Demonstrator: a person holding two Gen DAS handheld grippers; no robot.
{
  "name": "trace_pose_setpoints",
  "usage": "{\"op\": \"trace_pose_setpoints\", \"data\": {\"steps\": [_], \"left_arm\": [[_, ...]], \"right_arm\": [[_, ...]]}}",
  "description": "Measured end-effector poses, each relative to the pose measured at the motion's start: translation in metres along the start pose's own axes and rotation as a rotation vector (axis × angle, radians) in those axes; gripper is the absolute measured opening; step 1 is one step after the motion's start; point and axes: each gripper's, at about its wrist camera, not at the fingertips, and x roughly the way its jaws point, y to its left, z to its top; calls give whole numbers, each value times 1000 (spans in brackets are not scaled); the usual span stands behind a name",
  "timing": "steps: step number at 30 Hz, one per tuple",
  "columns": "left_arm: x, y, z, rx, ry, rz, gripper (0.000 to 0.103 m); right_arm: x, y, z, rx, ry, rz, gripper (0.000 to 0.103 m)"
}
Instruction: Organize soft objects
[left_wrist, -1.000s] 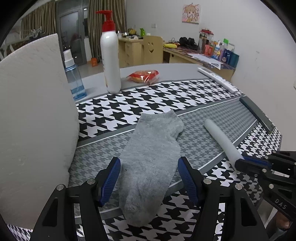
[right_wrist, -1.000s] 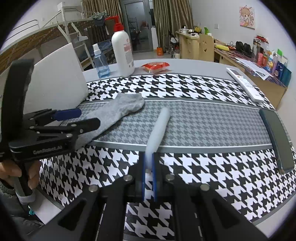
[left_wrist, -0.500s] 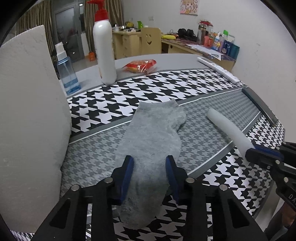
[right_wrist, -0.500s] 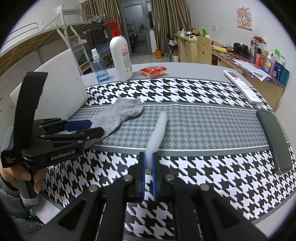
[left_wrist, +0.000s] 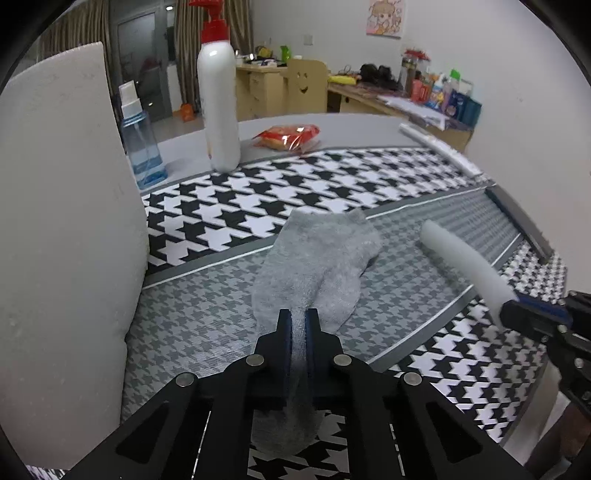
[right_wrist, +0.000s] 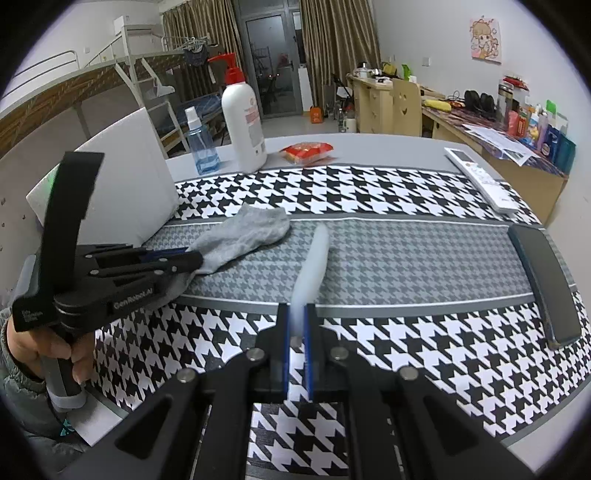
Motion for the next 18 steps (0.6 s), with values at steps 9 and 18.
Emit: {"op": "trace_pose_setpoints", "data": {"steps": [9, 18], "left_arm": [[-34, -8, 1, 31, -99, -7, 7], [-60, -8, 1, 31, -171, 3, 7]], "right_arm": [[-7, 4, 5, -9, -32, -5, 9], [-16, 10, 9, -22, -58, -5, 9]]}}
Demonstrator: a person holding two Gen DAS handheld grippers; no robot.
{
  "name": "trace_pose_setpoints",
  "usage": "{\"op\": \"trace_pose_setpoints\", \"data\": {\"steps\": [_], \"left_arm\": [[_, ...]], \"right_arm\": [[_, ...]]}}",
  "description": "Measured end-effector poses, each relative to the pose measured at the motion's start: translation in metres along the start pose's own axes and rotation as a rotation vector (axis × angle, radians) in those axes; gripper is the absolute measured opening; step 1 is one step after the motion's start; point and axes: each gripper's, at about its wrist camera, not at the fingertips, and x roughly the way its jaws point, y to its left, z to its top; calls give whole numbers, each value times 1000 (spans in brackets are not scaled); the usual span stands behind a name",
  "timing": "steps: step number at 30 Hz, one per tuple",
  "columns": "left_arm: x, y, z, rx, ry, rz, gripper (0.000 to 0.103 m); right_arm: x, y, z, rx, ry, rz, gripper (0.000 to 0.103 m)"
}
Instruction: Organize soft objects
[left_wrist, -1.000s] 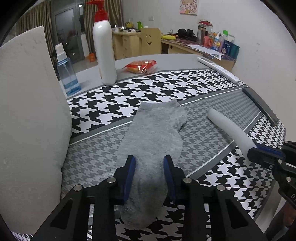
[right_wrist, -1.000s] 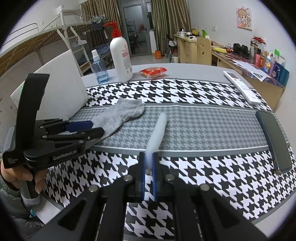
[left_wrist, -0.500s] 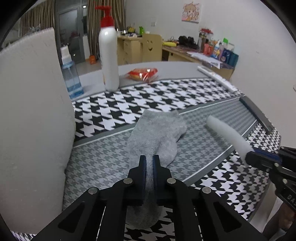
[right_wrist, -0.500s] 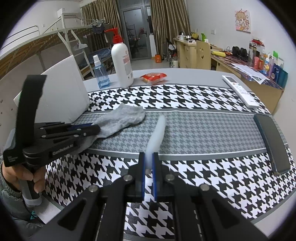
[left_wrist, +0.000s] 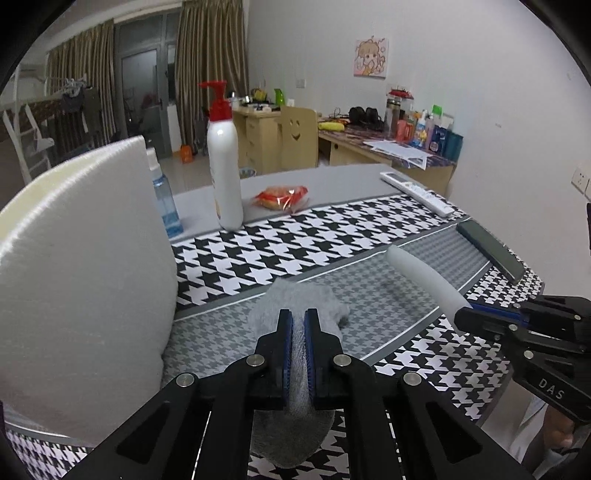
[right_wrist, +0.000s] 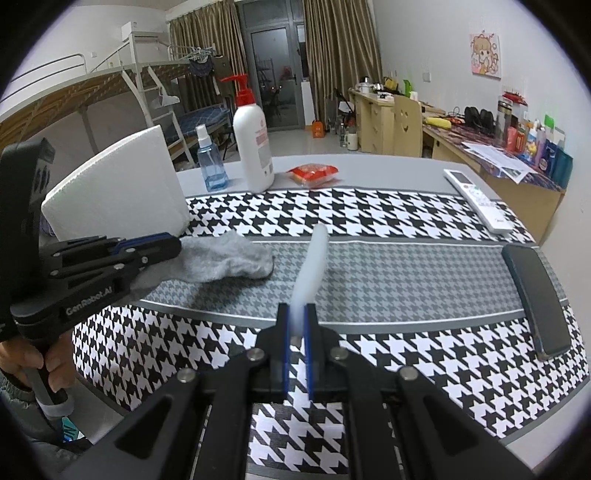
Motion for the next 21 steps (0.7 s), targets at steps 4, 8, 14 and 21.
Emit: {"op": "trace_pose_setpoints", "data": {"steps": [4, 8, 14, 21], "left_arm": [[-9, 2, 2, -2, -25, 2, 7], [-14, 0, 2, 13, -43, 6, 7], [-5, -1, -7, 38, 12, -4, 13], [9, 2, -18, 27, 73, 2, 51]], "right_arm": [[-4, 4, 1, -12, -10, 2, 9], [-7, 10, 3, -28, -20, 5, 9], [-6, 11, 2, -31, -16, 7, 9], [-1, 9, 3, -25, -7, 8, 9]]}}
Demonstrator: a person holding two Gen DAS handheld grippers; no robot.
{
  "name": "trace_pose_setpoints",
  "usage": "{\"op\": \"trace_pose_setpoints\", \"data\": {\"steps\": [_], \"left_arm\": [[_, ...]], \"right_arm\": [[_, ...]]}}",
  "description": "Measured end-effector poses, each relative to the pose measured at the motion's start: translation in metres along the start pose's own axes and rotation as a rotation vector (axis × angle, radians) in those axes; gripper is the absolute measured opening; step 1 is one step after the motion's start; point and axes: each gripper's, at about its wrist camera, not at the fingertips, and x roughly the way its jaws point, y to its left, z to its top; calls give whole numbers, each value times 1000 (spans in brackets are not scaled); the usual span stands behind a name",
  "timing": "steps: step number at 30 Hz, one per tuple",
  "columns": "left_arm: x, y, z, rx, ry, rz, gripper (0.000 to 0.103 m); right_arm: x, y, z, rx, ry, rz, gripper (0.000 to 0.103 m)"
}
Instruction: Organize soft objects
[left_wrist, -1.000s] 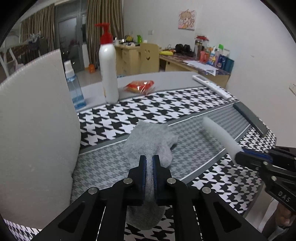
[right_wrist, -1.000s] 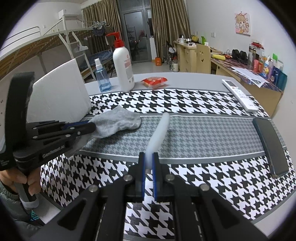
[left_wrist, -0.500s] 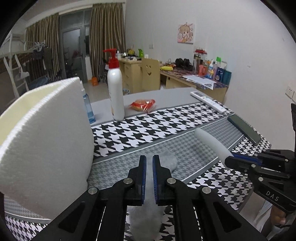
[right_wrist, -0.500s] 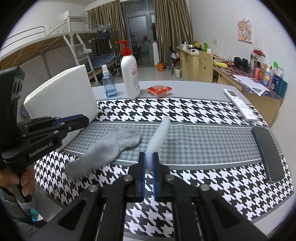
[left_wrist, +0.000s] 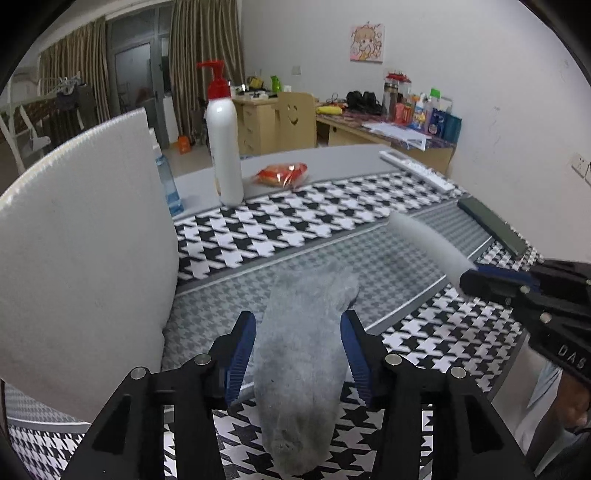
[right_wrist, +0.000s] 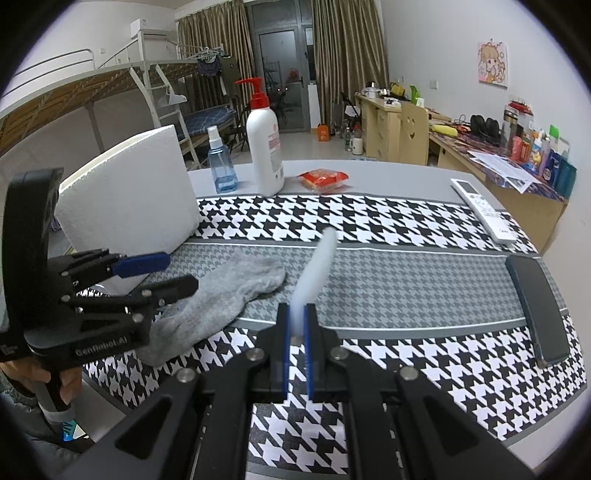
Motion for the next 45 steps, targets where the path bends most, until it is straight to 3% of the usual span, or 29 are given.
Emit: {"op": "trace_pose_setpoints", "data": {"steps": [2, 6, 16, 18, 20, 22, 25, 26, 45], "left_arm": [[7, -1, -5, 10, 33, -3, 57], [21, -6, -13, 33, 92, 2, 57], [30, -3, -18, 30, 128, 23, 57], [31, -3, -17, 28, 128, 13, 53], [30, -4, -16, 35, 127, 4, 37], [30, -6, -15, 44, 126, -11, 30], [30, -6, -14, 44, 125, -32, 9], [30, -5, -14, 38, 124, -37, 9], [-37, 0, 8, 33, -92, -12, 8]], "right_arm": [[1, 0, 0, 3, 0, 2, 9], [1, 0, 0, 6, 0, 5, 9], [2, 0, -1, 6, 3, 7, 9], [2, 0, -1, 7, 4, 7, 9], [2, 0, -1, 7, 5, 6, 9], [2, 0, 0, 7, 3, 6, 9], [1, 0, -1, 4, -1, 5, 9], [1, 0, -1, 2, -2, 4, 9], [-17, 19, 9, -47, -59, 6, 9]]}}
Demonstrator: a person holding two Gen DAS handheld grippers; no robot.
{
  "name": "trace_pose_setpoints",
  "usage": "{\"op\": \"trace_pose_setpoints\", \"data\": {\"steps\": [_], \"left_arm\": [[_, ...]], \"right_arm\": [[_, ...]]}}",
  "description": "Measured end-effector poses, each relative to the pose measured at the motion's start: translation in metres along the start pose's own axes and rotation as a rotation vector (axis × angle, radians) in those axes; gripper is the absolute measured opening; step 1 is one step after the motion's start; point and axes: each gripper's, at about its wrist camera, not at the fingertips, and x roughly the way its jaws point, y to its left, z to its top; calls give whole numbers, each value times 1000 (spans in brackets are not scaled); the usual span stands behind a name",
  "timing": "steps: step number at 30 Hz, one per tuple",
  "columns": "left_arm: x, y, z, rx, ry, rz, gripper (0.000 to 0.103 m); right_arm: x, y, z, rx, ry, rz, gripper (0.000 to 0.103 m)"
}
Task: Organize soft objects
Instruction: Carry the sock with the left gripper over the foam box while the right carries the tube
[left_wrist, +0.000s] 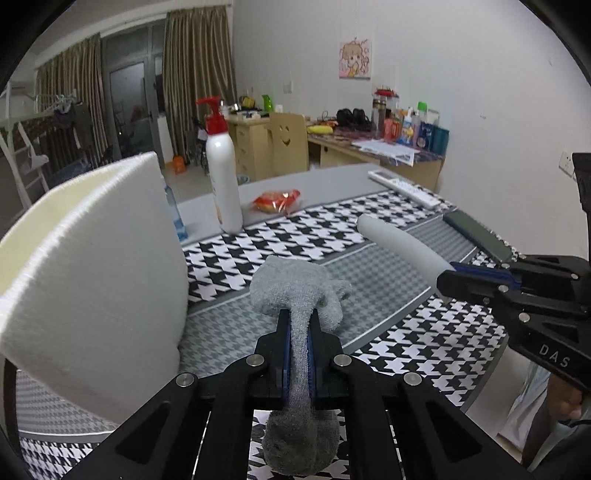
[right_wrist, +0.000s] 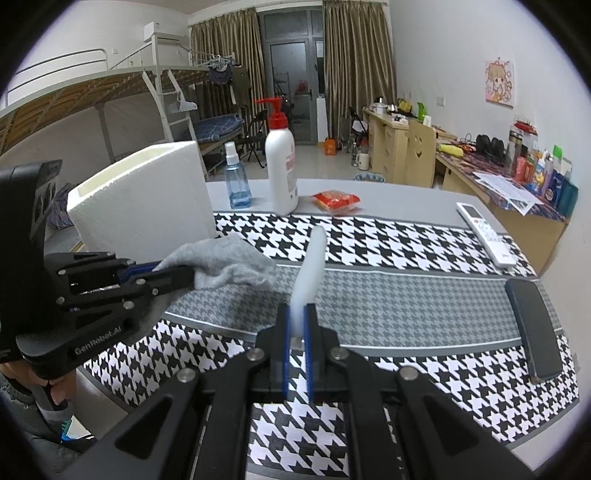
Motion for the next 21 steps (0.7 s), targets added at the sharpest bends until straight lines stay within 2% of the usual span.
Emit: {"op": "trace_pose_setpoints", "data": {"steps": [14, 21], "left_arm": [[-35, 4, 5, -20, -98, 18, 8], [-48, 6, 7, -22, -141, 55, 8]], "right_arm": [[-16, 13, 7, -37, -53, 9, 9], [-20, 16, 9, -46, -73, 19, 9]]}}
